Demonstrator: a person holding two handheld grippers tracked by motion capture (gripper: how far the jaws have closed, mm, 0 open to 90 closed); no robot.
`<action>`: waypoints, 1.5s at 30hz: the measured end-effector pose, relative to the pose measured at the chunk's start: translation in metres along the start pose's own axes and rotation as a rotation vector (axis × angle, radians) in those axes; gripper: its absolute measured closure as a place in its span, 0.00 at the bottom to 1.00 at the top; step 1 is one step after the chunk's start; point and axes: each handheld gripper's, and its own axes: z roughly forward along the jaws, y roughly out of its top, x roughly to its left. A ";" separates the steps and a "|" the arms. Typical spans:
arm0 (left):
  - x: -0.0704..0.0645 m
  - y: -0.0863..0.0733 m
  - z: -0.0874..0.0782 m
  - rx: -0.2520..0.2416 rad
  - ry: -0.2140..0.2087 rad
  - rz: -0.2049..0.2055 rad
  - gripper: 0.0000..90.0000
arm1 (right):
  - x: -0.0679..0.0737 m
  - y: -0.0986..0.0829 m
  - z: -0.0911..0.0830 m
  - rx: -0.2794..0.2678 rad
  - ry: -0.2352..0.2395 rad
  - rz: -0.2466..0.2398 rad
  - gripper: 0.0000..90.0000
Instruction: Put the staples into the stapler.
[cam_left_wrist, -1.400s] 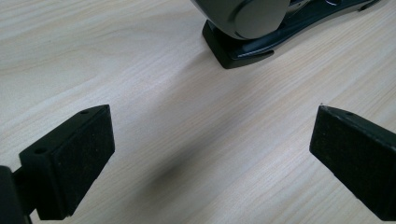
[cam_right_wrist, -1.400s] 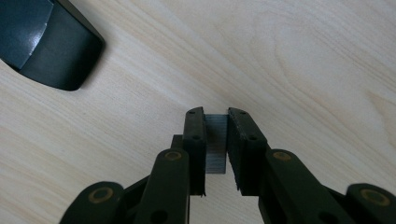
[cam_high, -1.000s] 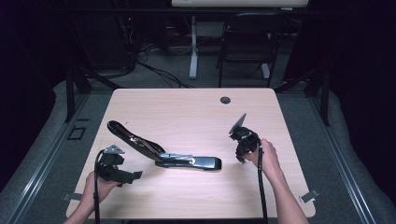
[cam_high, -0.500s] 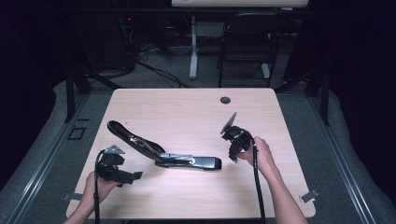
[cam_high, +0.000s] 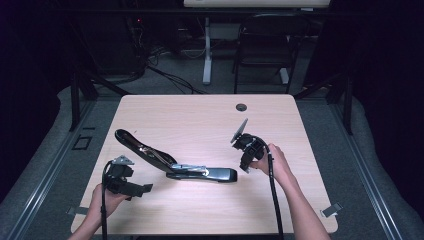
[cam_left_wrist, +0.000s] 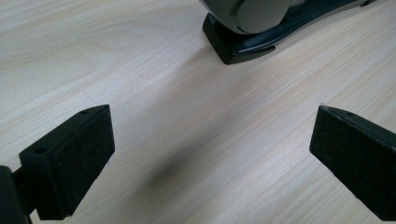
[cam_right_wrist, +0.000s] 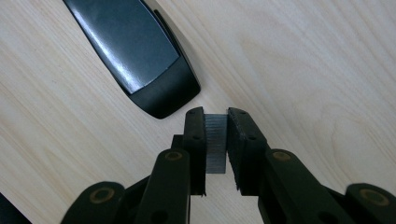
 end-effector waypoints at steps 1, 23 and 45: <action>0.000 0.000 0.000 0.000 0.000 0.000 0.00 | 0.001 0.001 0.000 -0.001 -0.003 -0.004 0.87; 0.002 0.000 0.000 0.005 -0.005 0.001 0.00 | 0.020 0.024 -0.001 -0.037 0.015 -0.125 0.87; 0.001 0.000 0.001 0.003 -0.005 -0.001 0.00 | 0.034 0.044 -0.006 -0.074 0.028 -0.226 0.87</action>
